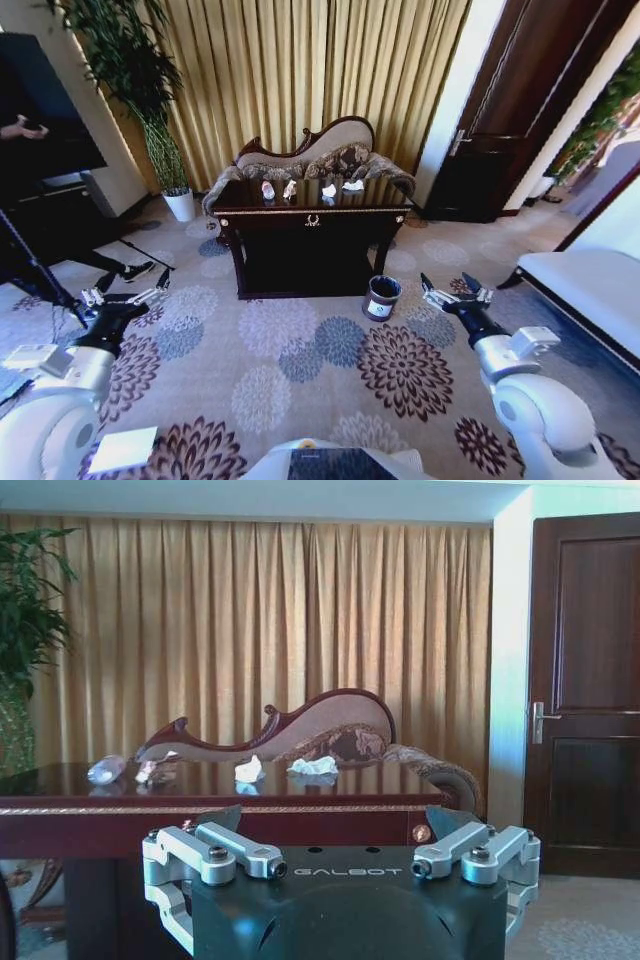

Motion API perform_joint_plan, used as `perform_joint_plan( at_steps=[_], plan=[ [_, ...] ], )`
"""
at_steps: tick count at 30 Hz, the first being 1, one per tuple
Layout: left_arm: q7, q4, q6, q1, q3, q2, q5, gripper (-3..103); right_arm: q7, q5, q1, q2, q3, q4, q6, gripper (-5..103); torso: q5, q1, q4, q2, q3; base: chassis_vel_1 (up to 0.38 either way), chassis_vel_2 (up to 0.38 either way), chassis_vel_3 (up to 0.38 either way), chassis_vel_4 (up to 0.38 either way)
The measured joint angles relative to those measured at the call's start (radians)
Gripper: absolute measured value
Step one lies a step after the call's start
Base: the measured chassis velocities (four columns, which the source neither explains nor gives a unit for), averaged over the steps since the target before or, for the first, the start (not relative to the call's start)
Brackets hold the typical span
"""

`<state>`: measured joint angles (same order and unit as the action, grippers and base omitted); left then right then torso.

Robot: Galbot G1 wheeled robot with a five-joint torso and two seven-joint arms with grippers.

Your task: Move to the front of the table and place the trash on the table into the trash bin.

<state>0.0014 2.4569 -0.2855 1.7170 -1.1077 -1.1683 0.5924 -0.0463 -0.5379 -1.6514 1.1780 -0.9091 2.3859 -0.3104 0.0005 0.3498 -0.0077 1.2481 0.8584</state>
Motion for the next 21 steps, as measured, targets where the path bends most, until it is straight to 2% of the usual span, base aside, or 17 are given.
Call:
perform_joint_plan(
  at_steps=[3, 5, 10, 13, 16, 17, 19, 21],
  plan=[
    [0.0, 0.005, 0.0, 0.004, -0.001, -0.003, 0.0, 100, 0.0, 0.0, -0.002, 0.004, -0.001, 0.002, 0.0, 100, -0.0012, 0.0, -0.0001, 0.0, 0.0, -0.377, 0.342, 0.357, -0.343],
    [0.0, 0.006, 0.0, 0.006, -0.001, -0.004, 0.0, 100, 0.0, 0.0, -0.002, 0.006, -0.001, 0.002, 0.001, 100, -0.0012, 0.0, 0.0005, 0.0, 0.0, -0.372, 0.375, 0.355, -0.349],
    [0.0, 0.01, 0.001, 0.007, -0.001, -0.004, 0.0, 100, 0.001, 0.0, -0.004, 0.009, -0.003, 0.002, 0.002, 100, -0.0005, 0.0, 0.0002, 0.0, 0.0, -0.35, 0.399, 0.329, -0.385],
    [0.0, 0.011, 0.001, 0.007, -0.001, -0.005, 0.0, 100, 0.001, 0.001, -0.004, 0.009, -0.003, 0.003, 0.003, 100, -0.0014, 0.0, 0.0002, 0.0, 0.0, -0.389, 0.419, 0.404, -0.408],
    [0.0, 0.011, 0.001, 0.007, -0.001, -0.006, 0.0, 100, 0.001, 0.001, -0.004, 0.009, -0.003, 0.003, 0.003, 100, -0.0007, 0.0, -0.0002, 0.0, 0.0, -0.328, 0.355, 0.326, -0.344],
    [0.0, 0.011, 0.001, 0.007, -0.001, -0.006, 0.0, 100, 0.001, 0.001, -0.003, 0.01, -0.003, 0.002, 0.003, 100, -0.0004, 0.0, 0.0003, 0.0, 0.0, -0.298, 0.326, 0.3, -0.321],
    [0.0, 0.011, 0.001, 0.008, 0.0, -0.008, 0.0, 100, 0.002, 0.002, -0.003, 0.011, -0.002, 0.002, 0.003, 100, -0.0012, 0.0, 0.0002, 0.0, 0.0, -0.322, 0.321, 0.365, -0.305],
    [0.0, 0.011, 0.002, 0.009, 0.0, -0.009, 0.0, 100, 0.002, 0.004, -0.003, 0.012, -0.001, 0.001, 0.003, 100, 0.0005, 0.0, 0.0005, 0.0, 0.0, -0.339, 0.335, 0.344, -0.331]
  ],
)
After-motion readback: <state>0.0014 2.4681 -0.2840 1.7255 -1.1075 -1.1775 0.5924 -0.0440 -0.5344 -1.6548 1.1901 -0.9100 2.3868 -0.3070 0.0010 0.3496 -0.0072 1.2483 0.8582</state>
